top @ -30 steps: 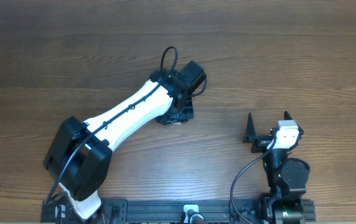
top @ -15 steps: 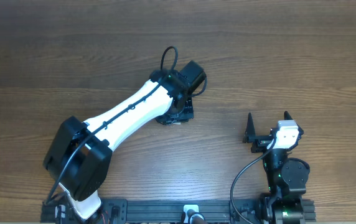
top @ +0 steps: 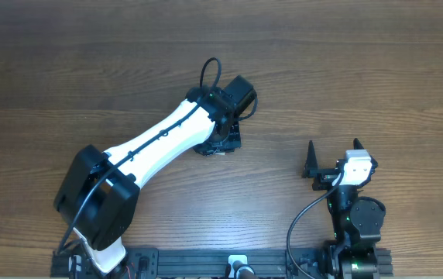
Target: Stack Cubes
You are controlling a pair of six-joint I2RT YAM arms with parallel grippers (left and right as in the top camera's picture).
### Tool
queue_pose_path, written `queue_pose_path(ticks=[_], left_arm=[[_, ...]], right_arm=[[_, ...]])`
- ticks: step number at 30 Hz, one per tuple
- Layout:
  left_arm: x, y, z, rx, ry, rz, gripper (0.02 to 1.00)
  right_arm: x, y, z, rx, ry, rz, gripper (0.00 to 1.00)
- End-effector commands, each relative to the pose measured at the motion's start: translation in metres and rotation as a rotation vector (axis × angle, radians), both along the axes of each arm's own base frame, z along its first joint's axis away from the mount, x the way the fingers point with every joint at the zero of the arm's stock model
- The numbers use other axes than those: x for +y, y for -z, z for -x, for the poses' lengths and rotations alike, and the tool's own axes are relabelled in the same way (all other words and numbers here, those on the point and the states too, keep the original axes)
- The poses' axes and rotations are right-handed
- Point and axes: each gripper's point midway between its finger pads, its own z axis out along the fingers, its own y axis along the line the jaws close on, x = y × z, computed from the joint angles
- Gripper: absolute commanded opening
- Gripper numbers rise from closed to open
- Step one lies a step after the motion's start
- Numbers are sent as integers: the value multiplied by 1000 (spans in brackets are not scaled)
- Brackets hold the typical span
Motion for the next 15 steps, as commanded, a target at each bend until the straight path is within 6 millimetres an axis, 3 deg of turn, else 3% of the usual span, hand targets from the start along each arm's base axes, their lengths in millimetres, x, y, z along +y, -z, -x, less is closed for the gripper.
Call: queue_pose_path(ticks=[1, 15], left_arm=[[-1, -1, -5, -4, 3, 10, 222], [-2, -1, -6, -8, 3, 13, 400]], right_arm=[[3, 1, 0, -5, -17, -4, 991], [3, 1, 0, -5, -17, -4, 991]])
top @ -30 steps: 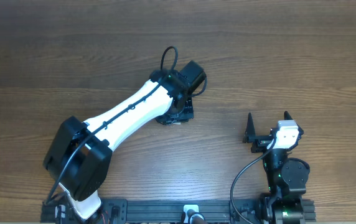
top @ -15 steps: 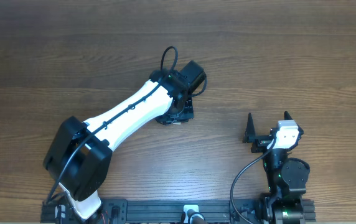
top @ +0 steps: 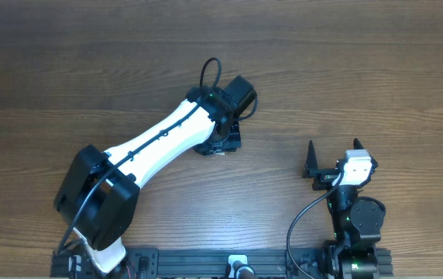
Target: Stack Cubes
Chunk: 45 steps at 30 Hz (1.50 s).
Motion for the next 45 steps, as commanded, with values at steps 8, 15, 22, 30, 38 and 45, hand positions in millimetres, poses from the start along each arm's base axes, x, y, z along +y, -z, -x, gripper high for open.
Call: queue_pose_path(ticks=[8, 15, 22, 30, 38, 45], left_arm=[[-3, -1, -7, -11, 2, 16, 470], [0, -2, -10, -29, -32, 0, 879], [8, -30, -24, -135, -85, 18, 998], [39, -118, -66, -440, -211, 119, 998], [95, -234, -71, -778, -270, 218, 996], [151, -285, -46, -938, -326, 238, 956]], right_arm=[[4, 1, 0, -4, -18, -3, 991], [4, 1, 0, -4, -18, -3, 991], [4, 1, 0, -4, -18, -3, 993], [4, 1, 0, -4, -18, -3, 991], [4, 1, 0, -4, -18, -3, 993], [4, 1, 0, -4, -18, -3, 993]])
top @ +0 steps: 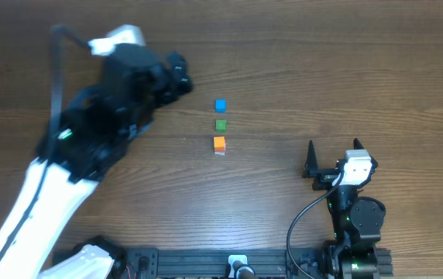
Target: Stack Cubes
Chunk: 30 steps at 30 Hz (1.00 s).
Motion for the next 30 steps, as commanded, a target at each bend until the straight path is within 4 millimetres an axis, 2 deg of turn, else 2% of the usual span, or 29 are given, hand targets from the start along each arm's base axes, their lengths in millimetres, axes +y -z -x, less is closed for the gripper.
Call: queue_pose_path(ticks=[1, 5, 9, 14, 19, 25, 30], left_arm=[[40, -26, 17, -108, -35, -37, 954], [68, -40, 36, -236, -29, -30, 950], [93, -34, 60, -384, -29, -57, 954], [108, 2, 88, -507, -6, -155, 954], [111, 45, 103, -592, 31, -237, 954], [107, 91, 108, -610, 87, -308, 958], [106, 112, 105, -622, 109, -324, 943]], right_arm=[[3, 1, 0, -5, -17, -3, 991], [3, 1, 0, -5, -17, -3, 991], [3, 1, 0, -5, -17, -3, 993], [3, 1, 0, -5, -17, -3, 989], [3, 1, 0, -5, -17, -3, 993], [3, 1, 0, -5, -17, -3, 991], [3, 1, 0, -5, -17, -3, 991]])
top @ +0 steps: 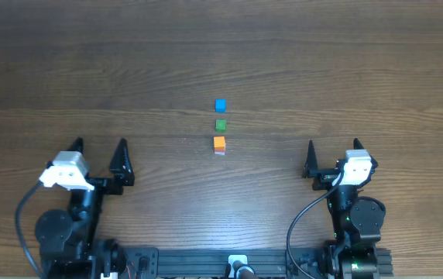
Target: Stack Cubes
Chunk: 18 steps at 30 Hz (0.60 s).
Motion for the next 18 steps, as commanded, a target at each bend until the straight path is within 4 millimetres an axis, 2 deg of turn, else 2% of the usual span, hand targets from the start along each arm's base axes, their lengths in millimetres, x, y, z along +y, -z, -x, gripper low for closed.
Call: queue_pose_path(ticks=[1, 7, 18], left_arm=[[-7, 14, -2, -22, 51, -65, 936], [-12, 23, -6, -36, 85, -111, 939], [-23, 61, -16, -25, 132, -109, 998]], right_arm=[[3, 1, 0, -4, -17, -3, 991], [3, 1, 0, -4, -17, -3, 993], [3, 1, 0, -4, -17, -3, 993]])
